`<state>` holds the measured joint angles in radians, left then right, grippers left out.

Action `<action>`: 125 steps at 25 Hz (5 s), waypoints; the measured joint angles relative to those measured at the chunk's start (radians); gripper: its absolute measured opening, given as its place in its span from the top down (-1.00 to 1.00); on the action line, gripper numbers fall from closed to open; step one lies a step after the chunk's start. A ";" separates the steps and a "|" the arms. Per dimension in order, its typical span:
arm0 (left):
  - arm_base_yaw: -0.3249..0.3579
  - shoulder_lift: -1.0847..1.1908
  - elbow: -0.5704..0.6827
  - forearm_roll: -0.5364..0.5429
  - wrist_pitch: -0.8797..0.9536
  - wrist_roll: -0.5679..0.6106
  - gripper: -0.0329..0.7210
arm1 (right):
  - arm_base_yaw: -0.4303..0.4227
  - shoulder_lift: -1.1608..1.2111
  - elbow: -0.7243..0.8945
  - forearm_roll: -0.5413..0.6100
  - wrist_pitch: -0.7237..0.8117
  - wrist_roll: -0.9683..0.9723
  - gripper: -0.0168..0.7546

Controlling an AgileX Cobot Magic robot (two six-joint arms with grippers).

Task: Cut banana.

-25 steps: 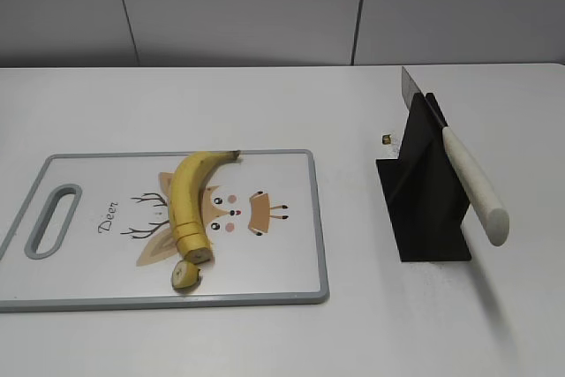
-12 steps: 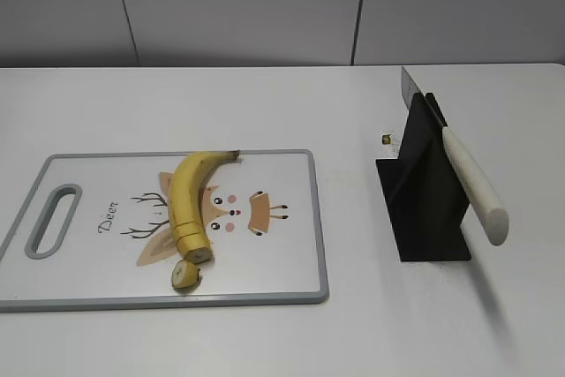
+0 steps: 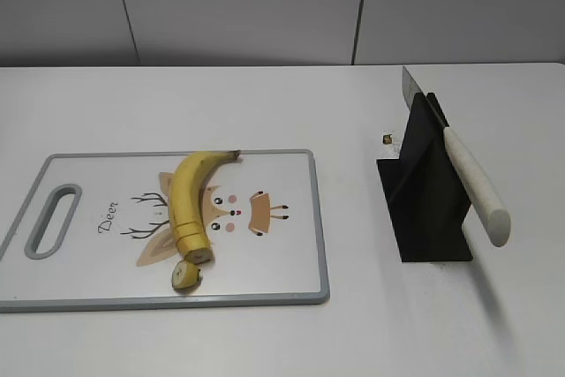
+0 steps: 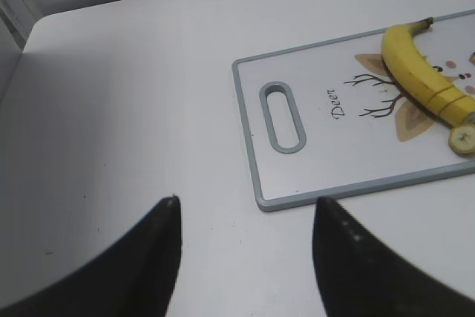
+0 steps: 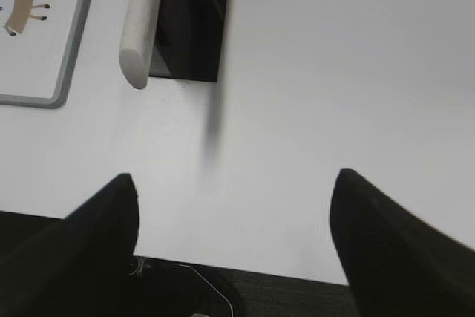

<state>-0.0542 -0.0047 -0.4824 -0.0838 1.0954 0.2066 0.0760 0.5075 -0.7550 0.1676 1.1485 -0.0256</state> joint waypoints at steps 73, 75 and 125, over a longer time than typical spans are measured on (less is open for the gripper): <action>0.000 0.000 0.000 0.000 0.000 0.000 -0.55 | 0.454 1.128 -0.307 -0.263 -0.084 0.512 0.52; 0.000 0.000 0.000 0.000 0.000 0.000 -0.55 | 0.454 1.118 -0.307 -0.262 -0.087 0.524 0.53; -0.001 0.679 -0.256 -0.325 -0.119 0.524 -0.55 | 0.455 1.107 -0.679 -0.236 -0.077 -0.455 0.54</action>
<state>-0.0552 0.6746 -0.7382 -0.4088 0.9761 0.7302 0.5309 1.6144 -1.4344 -0.0687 1.0719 -0.4801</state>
